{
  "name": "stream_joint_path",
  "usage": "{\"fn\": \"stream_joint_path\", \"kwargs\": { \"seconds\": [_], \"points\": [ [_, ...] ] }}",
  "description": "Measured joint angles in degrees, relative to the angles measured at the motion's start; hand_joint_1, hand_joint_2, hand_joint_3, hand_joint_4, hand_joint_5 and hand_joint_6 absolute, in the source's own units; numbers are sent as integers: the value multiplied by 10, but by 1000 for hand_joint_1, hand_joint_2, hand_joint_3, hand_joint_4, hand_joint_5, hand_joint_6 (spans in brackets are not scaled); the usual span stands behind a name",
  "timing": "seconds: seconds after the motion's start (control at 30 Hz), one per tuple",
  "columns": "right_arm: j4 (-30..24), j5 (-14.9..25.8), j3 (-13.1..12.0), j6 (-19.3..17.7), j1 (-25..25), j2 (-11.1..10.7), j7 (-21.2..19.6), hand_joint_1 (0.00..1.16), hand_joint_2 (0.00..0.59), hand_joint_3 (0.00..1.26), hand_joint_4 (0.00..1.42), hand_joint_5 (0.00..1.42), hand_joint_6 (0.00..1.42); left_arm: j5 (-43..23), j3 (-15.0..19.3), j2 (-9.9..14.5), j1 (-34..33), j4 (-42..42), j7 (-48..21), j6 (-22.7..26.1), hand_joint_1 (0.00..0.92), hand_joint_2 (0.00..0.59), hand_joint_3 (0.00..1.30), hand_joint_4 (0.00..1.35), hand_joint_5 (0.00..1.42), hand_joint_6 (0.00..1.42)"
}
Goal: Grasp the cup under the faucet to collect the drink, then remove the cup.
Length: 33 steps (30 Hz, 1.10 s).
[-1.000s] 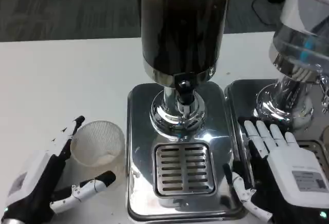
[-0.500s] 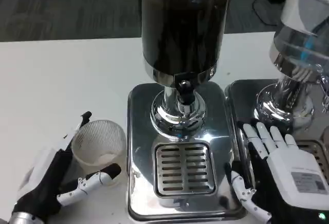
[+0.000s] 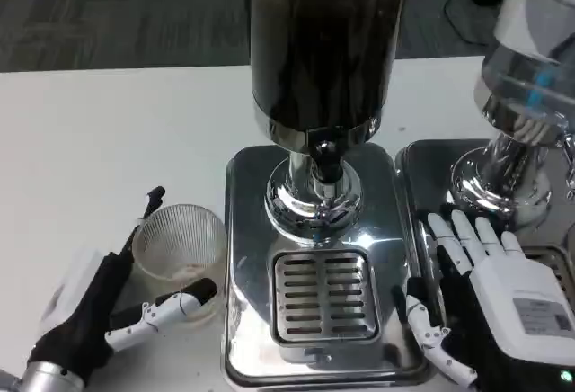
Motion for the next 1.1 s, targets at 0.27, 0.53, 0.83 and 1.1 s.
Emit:
{"fn": "stream_joint_path", "kwargs": {
  "seconds": [0.27, 0.53, 0.83, 1.1],
  "points": [
    [3, 6, 1, 0, -14, -4, 11, 168, 514, 82, 0, 0, 0, 6, 0, 0, -4, 2, 9, -8, 545, 92, 6, 14, 256, 214],
    [14, 18, 0, 0, -23, -7, 18, 138, 512, 97, 0, 0, 0, 36, -1, -3, -2, 2, 59, -12, 541, 107, 129, 149, 405, 351],
    [14, 21, 0, 0, -24, -18, 24, 127, 512, 104, 0, 0, 0, 72, -2, -13, 5, 1, 128, -19, 546, 111, 217, 276, 528, 467],
    [9, 26, -2, 0, -24, -24, 30, 121, 515, 107, 0, 0, 0, 101, -4, -18, 10, 1, 174, -20, 521, 128, 257, 322, 578, 503]
  ]
}}
